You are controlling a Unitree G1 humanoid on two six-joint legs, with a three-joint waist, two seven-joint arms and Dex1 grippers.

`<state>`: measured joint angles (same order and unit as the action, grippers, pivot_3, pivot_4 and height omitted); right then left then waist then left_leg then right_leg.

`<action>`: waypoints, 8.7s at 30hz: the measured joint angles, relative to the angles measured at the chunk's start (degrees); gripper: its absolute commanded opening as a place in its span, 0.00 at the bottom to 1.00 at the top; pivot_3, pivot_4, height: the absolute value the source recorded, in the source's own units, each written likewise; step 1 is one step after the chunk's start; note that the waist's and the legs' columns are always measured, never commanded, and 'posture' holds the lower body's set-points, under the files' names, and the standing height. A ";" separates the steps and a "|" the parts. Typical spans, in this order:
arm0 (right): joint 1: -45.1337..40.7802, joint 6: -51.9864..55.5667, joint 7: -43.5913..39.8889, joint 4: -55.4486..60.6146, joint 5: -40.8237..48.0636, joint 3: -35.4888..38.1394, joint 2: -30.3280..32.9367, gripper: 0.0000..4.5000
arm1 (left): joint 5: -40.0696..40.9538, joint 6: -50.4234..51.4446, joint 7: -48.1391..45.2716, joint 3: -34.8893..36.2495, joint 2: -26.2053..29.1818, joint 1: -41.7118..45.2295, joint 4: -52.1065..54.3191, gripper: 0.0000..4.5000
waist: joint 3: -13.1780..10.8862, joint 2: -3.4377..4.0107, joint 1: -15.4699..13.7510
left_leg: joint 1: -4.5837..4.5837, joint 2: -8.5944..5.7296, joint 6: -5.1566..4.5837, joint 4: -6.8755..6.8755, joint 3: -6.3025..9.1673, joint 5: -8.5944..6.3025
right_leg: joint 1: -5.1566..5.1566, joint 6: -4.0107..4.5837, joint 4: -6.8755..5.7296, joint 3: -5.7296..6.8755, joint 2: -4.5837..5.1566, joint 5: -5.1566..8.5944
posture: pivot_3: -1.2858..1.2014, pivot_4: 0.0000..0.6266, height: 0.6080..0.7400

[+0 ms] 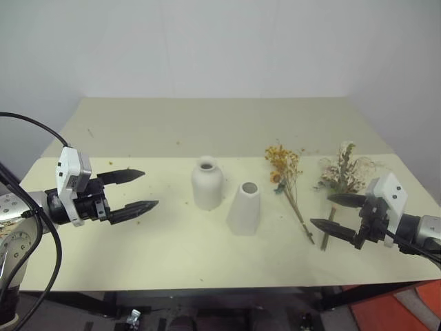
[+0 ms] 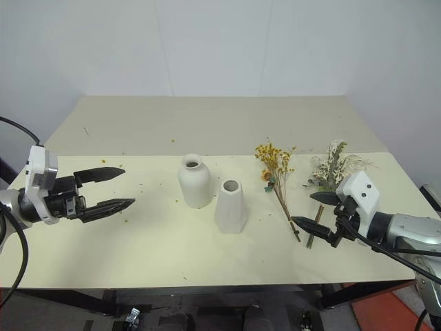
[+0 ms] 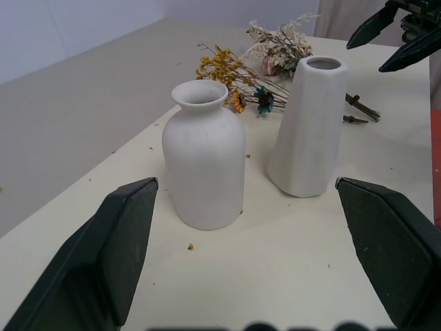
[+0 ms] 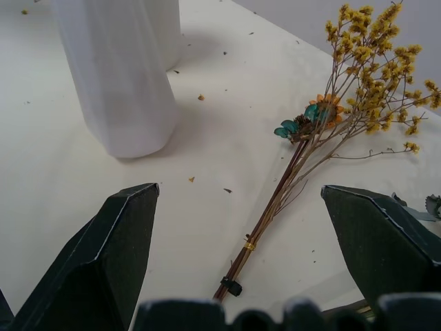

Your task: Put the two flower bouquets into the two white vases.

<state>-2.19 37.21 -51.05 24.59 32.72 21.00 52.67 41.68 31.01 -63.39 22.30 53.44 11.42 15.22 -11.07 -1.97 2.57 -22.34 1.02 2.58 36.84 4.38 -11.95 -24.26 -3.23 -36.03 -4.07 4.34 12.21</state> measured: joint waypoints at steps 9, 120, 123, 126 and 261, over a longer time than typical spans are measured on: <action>-2.94 2.80 2.09 -0.63 -0.23 -0.63 0.91 0.99 | 0.01 0.15 0.19 -0.30 0.00 1.05 -0.12 1.00 | 0.00 0.00 0.06 | 0.00 0.00 0.00 0.00 0.00 0.00 | 0.00 0.00 0.00 0.00 0.00 0.00 | 0.52 0.24 1.00; -49.73 -34.18 16.62 -42.88 -11.79 -21.54 -56.72 0.05 | -1.05 2.98 -0.97 -7.62 0.19 19.71 -8.46 1.00 | -0.12 0.19 1.59 | -0.04 0.06 -0.03 -0.09 0.13 -0.01 | -0.18 -0.03 -0.14 0.03 -0.12 -0.08 | 0.52 0.24 1.00; -49.60 -35.77 15.90 -43.55 -12.96 -22.70 -56.69 0.05 | -1.05 3.01 -0.90 -7.62 0.22 19.35 -8.45 1.00 | -0.12 0.19 1.61 | -0.03 0.06 -0.03 -0.08 0.13 -0.01 | -0.18 -0.03 -0.15 0.03 -0.13 -0.08 | 0.52 0.24 1.00; -48.91 -38.32 14.94 -43.54 -14.56 -23.53 -56.63 0.05 | -1.04 3.03 -0.75 -7.62 0.23 19.17 -8.42 1.00 | -0.12 0.19 1.60 | -0.01 0.06 -0.03 -0.08 0.13 -0.01 | -0.16 -0.03 -0.15 0.03 -0.13 -0.08 | 0.52 0.24 1.00; -52.36 -14.28 3.81 -32.84 -15.54 -26.66 -37.17 0.99 | 0.38 4.03 1.88 -6.36 -1.52 13.57 -4.05 1.00 | -0.09 0.14 1.37 | -0.03 0.96 -0.02 -0.29 0.10 -0.01 | -0.41 0.61 -0.10 0.04 -1.07 -0.22 | 0.52 0.24 1.00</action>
<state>-54.56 22.93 -47.24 -8.25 17.18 -5.66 15.49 42.06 35.04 -61.51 15.94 51.92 24.99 11.17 -11.16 -1.83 3.94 -22.37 1.99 2.56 36.54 4.48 -11.97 -24.67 -2.62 -36.13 -4.03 3.27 11.99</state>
